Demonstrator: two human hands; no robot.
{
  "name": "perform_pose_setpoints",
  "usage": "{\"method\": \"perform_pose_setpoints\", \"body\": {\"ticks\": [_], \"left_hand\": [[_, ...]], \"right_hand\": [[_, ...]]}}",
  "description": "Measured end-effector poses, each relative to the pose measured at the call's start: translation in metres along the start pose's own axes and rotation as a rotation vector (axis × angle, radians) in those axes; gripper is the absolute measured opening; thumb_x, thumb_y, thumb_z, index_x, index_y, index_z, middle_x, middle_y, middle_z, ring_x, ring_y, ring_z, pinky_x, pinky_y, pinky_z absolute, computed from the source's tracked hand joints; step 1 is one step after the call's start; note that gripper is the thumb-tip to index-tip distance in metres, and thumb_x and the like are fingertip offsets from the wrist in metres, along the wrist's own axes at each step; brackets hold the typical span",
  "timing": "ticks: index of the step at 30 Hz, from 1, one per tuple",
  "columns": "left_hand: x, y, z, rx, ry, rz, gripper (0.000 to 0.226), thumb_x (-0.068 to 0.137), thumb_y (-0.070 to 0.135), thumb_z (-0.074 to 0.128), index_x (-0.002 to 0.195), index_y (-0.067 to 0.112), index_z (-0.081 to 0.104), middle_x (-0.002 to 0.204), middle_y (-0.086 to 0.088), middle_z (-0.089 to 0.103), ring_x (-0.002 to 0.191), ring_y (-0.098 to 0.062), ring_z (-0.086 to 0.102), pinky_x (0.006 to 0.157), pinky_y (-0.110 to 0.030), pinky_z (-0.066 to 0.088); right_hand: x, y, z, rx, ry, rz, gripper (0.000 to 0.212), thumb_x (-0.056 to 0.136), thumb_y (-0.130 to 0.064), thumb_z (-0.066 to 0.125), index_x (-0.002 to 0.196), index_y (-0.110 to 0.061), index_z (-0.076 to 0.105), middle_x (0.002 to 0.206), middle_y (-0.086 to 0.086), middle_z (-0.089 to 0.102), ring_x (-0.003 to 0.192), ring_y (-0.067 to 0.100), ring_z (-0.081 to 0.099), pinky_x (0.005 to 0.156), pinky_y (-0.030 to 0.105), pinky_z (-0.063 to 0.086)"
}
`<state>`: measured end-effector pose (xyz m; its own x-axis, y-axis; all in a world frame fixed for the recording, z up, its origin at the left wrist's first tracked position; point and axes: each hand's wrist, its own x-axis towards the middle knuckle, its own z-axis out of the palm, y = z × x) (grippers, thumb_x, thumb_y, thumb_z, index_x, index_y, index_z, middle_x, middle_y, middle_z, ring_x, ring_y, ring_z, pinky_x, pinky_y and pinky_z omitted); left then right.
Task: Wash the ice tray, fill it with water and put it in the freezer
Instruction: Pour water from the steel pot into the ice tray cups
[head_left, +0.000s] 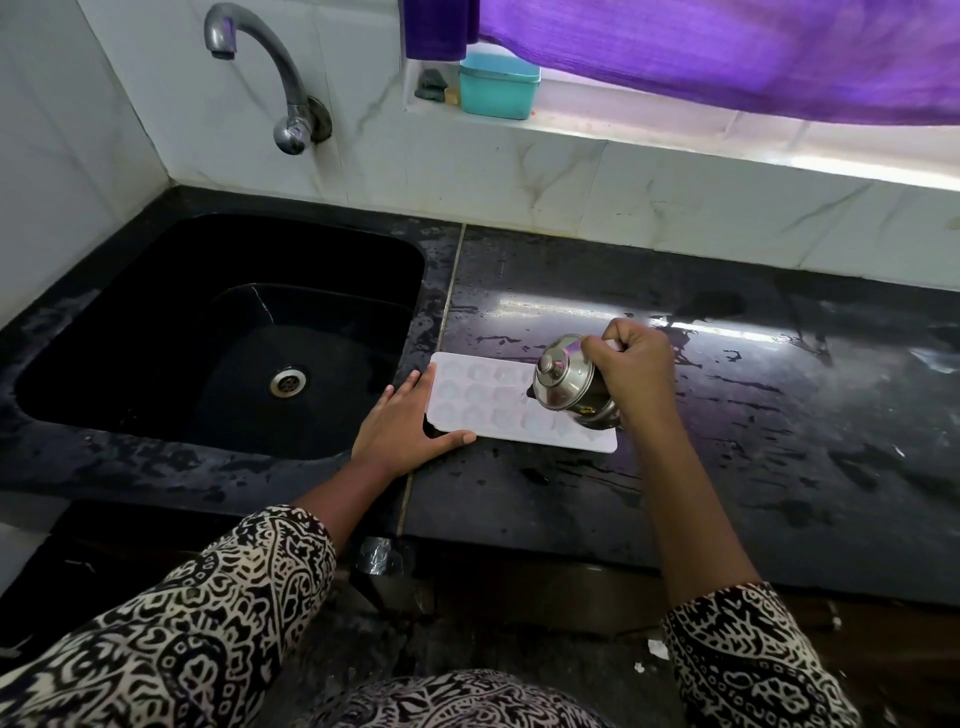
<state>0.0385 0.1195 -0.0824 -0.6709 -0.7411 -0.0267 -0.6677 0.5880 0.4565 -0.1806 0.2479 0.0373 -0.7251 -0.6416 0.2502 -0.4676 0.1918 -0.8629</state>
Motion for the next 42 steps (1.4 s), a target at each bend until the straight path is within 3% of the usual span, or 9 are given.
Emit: {"method": "perform_pose_setpoints", "body": {"ticks": [12, 25, 32, 35, 39, 42], "left_hand": [[0.0, 0.0, 0.0, 0.009, -0.002, -0.003, 0.127, 0.059, 0.096, 0.032, 0.156, 0.022, 0.0, 0.162, -0.005, 0.018, 0.15, -0.011, 0.011, 0.12, -0.033, 0.007], [0.0, 0.0, 0.0, 0.007, -0.007, -0.004, 0.127, 0.058, 0.097, 0.031, 0.156, 0.022, 0.0, 0.163, -0.006, 0.017, 0.15, -0.011, 0.01, 0.121, -0.033, 0.007], [0.0, 0.0, 0.001, 0.01, 0.008, -0.005, 0.125, 0.06, 0.095, 0.033, 0.156, 0.022, 0.001, 0.162, -0.006, 0.018, 0.15, -0.012, 0.012, 0.121, -0.033, 0.007], [0.0, 0.0, 0.0, 0.014, 0.002, -0.005, 0.125, 0.06, 0.095, 0.033, 0.156, 0.023, 0.0, 0.162, -0.005, 0.018, 0.15, -0.012, 0.012, 0.121, -0.033, 0.007], [0.001, 0.0, 0.0, 0.014, -0.003, -0.002, 0.125, 0.06, 0.095, 0.032, 0.156, 0.022, 0.0, 0.162, -0.005, 0.018, 0.15, -0.011, 0.011, 0.121, -0.034, 0.007], [0.0, 0.0, 0.0, 0.018, -0.001, -0.002, 0.126, 0.059, 0.096, 0.031, 0.156, 0.022, 0.0, 0.162, -0.005, 0.018, 0.15, -0.012, 0.011, 0.121, -0.034, 0.008]], "right_hand": [[0.003, -0.004, -0.001, 0.009, -0.01, 0.014, 0.033, 0.076, -0.012, 0.066, 0.054, -0.016, 0.043, 0.057, 0.005, 0.044, 0.059, 0.018, 0.043, 0.058, 0.03, 0.039], [0.005, -0.001, 0.002, 0.032, -0.006, 0.028, 0.036, 0.076, -0.013, 0.068, 0.052, -0.019, 0.042, 0.054, -0.001, 0.043, 0.057, 0.016, 0.042, 0.058, 0.03, 0.041], [0.004, 0.002, -0.006, 0.239, 0.001, 0.174, 0.03, 0.059, -0.027, 0.069, 0.047, -0.021, 0.041, 0.05, -0.006, 0.037, 0.053, 0.013, 0.035, 0.056, 0.028, 0.036], [0.006, 0.01, -0.01, 0.279, 0.035, 0.222, 0.029, 0.066, -0.016, 0.069, 0.049, -0.021, 0.046, 0.054, 0.002, 0.043, 0.058, 0.018, 0.04, 0.06, 0.033, 0.041], [0.007, 0.018, -0.014, 0.268, 0.057, 0.227, 0.037, 0.069, -0.011, 0.069, 0.043, -0.022, 0.045, 0.046, -0.008, 0.041, 0.048, 0.01, 0.038, 0.055, 0.026, 0.039], [0.005, 0.022, -0.017, 0.226, 0.068, 0.203, 0.033, 0.068, -0.012, 0.069, 0.046, -0.021, 0.046, 0.049, -0.005, 0.042, 0.05, 0.011, 0.039, 0.055, 0.027, 0.04]]}}
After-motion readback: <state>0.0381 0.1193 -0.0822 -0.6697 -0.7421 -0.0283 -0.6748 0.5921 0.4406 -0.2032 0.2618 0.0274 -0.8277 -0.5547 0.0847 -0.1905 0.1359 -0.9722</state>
